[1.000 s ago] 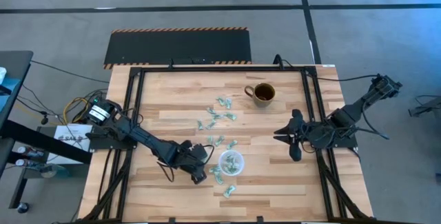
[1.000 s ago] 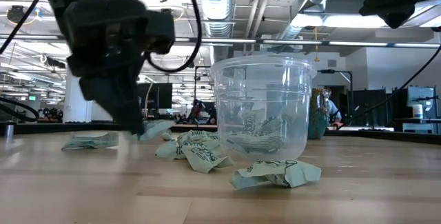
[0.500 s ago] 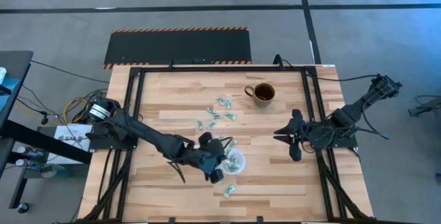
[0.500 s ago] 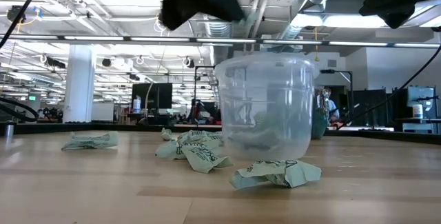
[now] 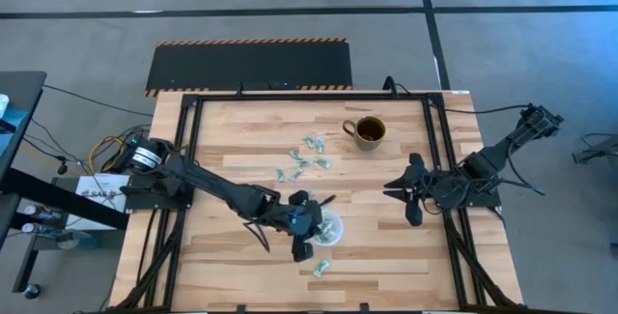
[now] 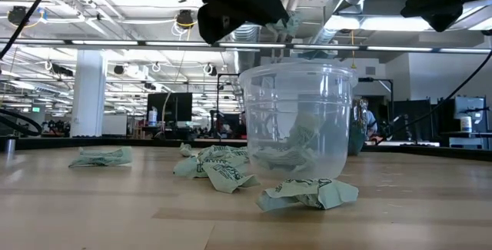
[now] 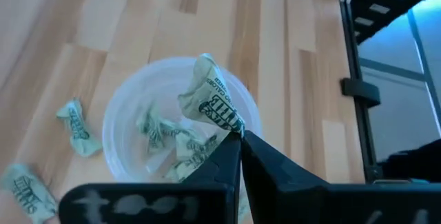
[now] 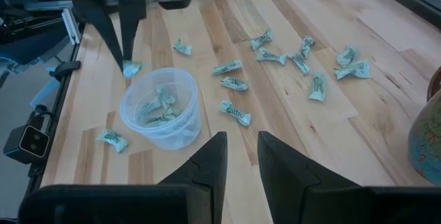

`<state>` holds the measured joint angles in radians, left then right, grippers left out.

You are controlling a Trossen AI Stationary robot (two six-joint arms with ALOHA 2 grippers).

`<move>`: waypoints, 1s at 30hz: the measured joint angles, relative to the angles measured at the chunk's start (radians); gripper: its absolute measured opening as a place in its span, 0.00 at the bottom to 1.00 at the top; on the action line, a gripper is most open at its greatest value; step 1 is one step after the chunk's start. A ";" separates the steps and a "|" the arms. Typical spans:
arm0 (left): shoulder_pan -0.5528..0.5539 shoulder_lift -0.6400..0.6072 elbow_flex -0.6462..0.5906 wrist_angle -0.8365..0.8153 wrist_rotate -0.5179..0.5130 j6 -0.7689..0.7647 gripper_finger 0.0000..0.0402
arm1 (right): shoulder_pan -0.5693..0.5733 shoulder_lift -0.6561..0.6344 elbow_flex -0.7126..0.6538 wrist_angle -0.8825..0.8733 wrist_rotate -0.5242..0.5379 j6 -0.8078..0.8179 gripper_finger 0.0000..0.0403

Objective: Pick and place Stevia / Truvia into bins
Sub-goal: Put the green stevia packet into the transparent container

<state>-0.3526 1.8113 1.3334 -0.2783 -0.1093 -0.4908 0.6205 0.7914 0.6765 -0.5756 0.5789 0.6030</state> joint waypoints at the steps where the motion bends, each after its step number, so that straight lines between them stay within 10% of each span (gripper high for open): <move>1: 0.003 0.006 0.000 0.006 0.010 0.000 0.00 | 0.000 0.000 0.000 0.000 0.000 0.001 0.18; 14: 0.030 0.022 0.000 -0.012 0.046 -0.021 0.23 | 0.000 0.000 0.000 0.000 -0.001 0.001 0.18; 25: 0.051 0.022 0.118 -0.801 -0.001 -0.311 0.32 | 0.000 0.000 0.000 0.000 -0.002 0.000 0.18; 30: 0.031 0.022 0.069 -0.879 -0.007 -0.447 0.32 | 0.000 0.000 0.000 0.000 -0.004 0.000 0.18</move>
<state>-0.3214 1.8328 1.4022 -1.1573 -0.1161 -0.9375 0.6204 0.7917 0.6765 -0.5758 0.5751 0.6033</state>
